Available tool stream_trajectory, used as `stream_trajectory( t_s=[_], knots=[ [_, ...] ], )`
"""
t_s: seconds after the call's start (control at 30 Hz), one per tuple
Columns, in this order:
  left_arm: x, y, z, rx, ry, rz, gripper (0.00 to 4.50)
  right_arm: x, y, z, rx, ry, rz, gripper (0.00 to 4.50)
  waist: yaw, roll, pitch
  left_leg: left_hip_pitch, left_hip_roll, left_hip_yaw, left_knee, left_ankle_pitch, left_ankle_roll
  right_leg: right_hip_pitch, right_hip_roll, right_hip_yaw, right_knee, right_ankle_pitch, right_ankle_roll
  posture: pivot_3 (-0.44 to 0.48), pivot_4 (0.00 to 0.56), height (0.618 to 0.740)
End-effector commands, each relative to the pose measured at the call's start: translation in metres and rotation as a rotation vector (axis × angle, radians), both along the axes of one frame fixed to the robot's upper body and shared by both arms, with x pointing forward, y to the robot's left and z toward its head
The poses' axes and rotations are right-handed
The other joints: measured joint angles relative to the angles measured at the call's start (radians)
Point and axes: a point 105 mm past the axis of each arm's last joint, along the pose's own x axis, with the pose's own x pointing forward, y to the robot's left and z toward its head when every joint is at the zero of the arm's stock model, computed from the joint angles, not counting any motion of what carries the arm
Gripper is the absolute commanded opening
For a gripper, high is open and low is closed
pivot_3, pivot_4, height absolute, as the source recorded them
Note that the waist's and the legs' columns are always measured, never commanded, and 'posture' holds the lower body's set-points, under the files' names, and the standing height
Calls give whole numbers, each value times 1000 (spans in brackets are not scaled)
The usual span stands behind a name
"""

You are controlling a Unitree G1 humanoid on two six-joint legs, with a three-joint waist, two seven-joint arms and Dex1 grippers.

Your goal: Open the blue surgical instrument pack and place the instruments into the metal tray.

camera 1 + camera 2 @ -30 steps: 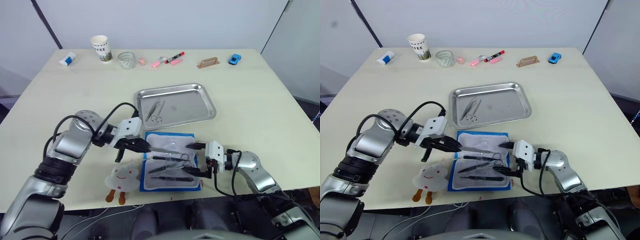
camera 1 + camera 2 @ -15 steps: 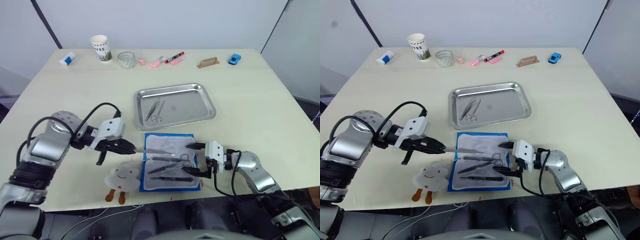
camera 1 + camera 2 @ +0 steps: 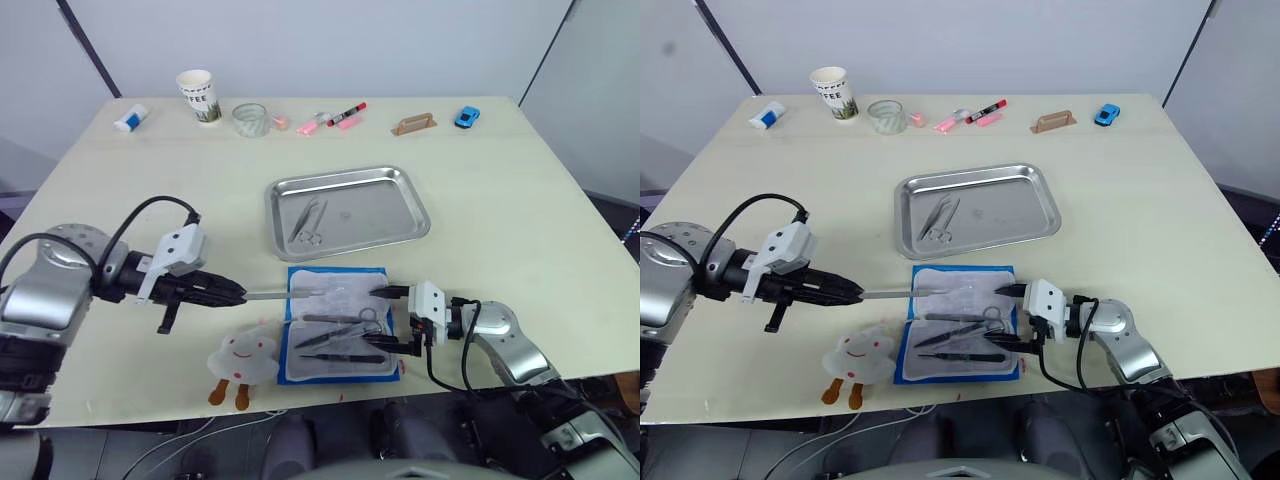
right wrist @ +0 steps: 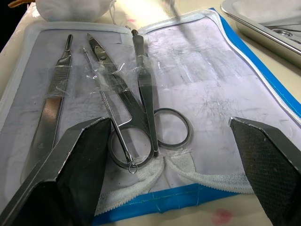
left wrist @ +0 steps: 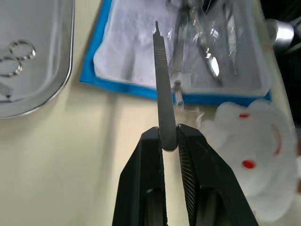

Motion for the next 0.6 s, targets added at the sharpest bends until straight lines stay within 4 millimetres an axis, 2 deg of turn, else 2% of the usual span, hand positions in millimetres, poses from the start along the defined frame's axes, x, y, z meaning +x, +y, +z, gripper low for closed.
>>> stream_trajectory(
  t_s=[0.03, 0.17, 0.33, 0.6],
  knots=[
    [5, -6, 23, -82, -76, 72, 41, -10, -28, -68, -214, 199, -106, 4389, 0, 0, 0, 0, 0, 1, 0, 0, 0, 0, 0, 0, 0, 0, 0, 0, 150, 725],
    [43, -30, 35, -234, -270, 344, 41, -11, -29, -68, -218, 197, -101, 4389, 3, -2, 0, 0, 1, 6, 0, 0, 0, -1, 0, 1, 0, 0, 0, 0, 150, 725],
    [51, -39, 39, -273, -325, 505, 41, -12, -30, -68, -220, 199, -101, 4389, -2, -5, -1, 0, 2, 8, -2, 0, 0, -1, 2, 2, 1, 2, -1, 0, 150, 725],
    [79, -62, 33, -353, -369, 803, 41, -12, -30, -68, -224, 199, -95, 4389, 3, -6, -2, 1, 1, 7, -1, 0, 0, 0, 1, 2, 1, 2, 0, 0, 150, 725]
  ],
)
